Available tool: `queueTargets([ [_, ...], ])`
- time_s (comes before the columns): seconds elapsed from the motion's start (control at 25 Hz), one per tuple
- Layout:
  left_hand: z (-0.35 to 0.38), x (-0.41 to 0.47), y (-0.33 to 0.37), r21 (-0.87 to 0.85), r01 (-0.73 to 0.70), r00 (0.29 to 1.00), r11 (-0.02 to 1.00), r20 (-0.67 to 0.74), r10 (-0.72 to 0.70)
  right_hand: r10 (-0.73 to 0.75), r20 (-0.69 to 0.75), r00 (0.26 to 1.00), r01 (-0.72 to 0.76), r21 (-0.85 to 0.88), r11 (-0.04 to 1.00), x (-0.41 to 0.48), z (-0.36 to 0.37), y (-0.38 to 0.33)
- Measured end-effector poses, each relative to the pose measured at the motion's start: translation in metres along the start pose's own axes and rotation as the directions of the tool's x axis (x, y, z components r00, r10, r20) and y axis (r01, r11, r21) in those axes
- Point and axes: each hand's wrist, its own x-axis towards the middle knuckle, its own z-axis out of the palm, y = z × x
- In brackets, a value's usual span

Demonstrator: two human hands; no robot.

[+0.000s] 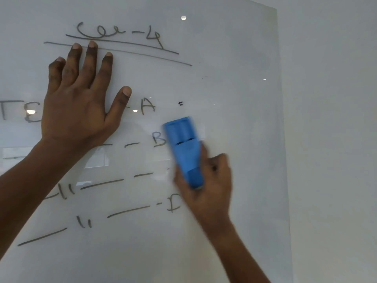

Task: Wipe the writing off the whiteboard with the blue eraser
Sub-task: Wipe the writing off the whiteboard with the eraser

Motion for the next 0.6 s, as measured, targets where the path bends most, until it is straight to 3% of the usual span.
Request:
queueTargets([
  [0.12,0.001,0.0,0.003,0.012,0.004,1.0,1.0,-0.006,-0.004,0.41,-0.158,0.898,-0.413,0.012,0.911,0.034,-0.011,0.038],
  [0.2,0.001,0.0,0.004,0.022,0.009,1.0,1.0,-0.008,-0.009,0.544,-0.198,0.815,-0.548,0.037,0.836,0.044,-0.006,0.032],
  [0.28,0.0,0.0,0.003,0.019,0.013,1.0,1.0,-0.006,-0.013,0.456,-0.154,0.876,-0.449,0.079,0.89,0.037,0.006,0.0],
  [0.36,0.0,0.0,0.003,0.018,0.018,1.0,1.0,-0.006,-0.018,0.183,-0.024,0.983,-0.18,0.098,0.979,0.015,0.016,-0.041],
  [0.48,-0.002,0.0,0.004,0.009,0.014,1.0,1.0,-0.015,-0.014,-0.192,0.118,0.974,0.183,0.086,0.979,0.003,0.019,-0.055],
  [0.56,-0.003,0.0,0.004,0.006,0.017,1.0,1.0,-0.003,-0.017,-0.215,0.092,0.972,0.213,0.035,0.976,0.017,0.014,-0.028],
  [0.6,-0.003,0.0,0.005,0.005,0.02,1.0,1.0,0.01,-0.021,-0.139,0.042,0.989,0.139,0.008,0.99,0.026,0.01,-0.01],
])
